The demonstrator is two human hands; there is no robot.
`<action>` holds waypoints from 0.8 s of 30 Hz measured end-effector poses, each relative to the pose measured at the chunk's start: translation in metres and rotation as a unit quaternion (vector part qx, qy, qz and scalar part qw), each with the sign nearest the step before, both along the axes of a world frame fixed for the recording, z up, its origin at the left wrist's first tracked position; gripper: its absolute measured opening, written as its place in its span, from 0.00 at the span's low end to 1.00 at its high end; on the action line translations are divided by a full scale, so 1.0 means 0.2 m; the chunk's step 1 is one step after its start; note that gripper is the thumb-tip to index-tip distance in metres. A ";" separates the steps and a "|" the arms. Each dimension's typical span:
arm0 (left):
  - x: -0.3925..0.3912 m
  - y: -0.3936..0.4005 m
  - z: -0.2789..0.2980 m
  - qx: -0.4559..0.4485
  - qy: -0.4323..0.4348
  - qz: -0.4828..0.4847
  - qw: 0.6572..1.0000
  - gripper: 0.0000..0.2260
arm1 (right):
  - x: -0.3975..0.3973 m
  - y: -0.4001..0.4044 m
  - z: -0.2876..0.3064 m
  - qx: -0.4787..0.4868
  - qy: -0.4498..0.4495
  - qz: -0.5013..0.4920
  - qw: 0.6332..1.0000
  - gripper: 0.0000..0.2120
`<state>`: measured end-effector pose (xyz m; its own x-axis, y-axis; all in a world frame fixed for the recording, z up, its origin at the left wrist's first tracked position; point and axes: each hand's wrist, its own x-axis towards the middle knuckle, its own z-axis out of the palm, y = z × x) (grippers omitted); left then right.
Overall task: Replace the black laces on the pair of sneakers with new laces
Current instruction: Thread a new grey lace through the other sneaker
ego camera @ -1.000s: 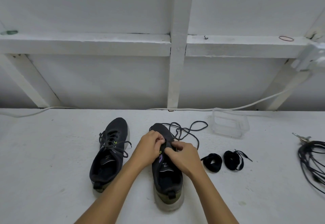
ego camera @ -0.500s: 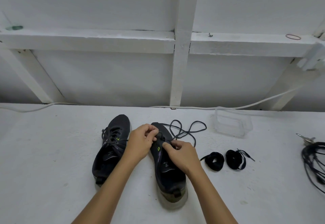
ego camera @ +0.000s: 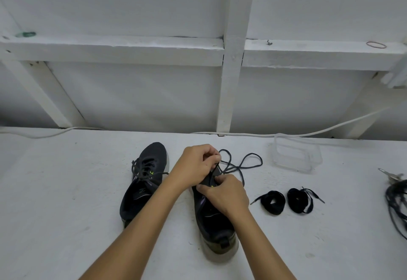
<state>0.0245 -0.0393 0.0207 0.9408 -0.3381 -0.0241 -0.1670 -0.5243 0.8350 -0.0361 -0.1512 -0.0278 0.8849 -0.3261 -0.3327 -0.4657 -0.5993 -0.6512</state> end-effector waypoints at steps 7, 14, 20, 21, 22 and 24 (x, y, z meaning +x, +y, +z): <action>-0.04 -0.04 0.03 -0.035 0.014 -0.009 0.999 0.05 | -0.01 0.06 0.00 -0.019 -0.014 -0.017 1.000 0.21; 0.00 0.07 0.13 -0.074 -0.020 0.025 0.997 0.06 | -0.01 0.05 0.02 -0.030 -0.015 -0.042 0.999 0.22; 0.01 0.07 0.28 -0.121 -0.072 0.028 0.990 0.06 | 0.00 0.06 0.02 -0.041 -0.016 -0.035 0.998 0.23; 0.02 0.07 0.31 -0.112 -0.079 0.018 0.990 0.06 | 0.00 0.06 0.03 -0.040 -0.015 -0.034 0.998 0.23; 0.03 0.07 0.33 -0.102 -0.078 0.009 0.992 0.06 | 0.00 0.06 0.03 -0.041 -0.015 -0.031 0.999 0.23; 0.04 0.07 0.34 -0.082 -0.060 -0.001 0.995 0.05 | -0.01 0.05 0.05 -0.050 -0.011 -0.015 0.999 0.25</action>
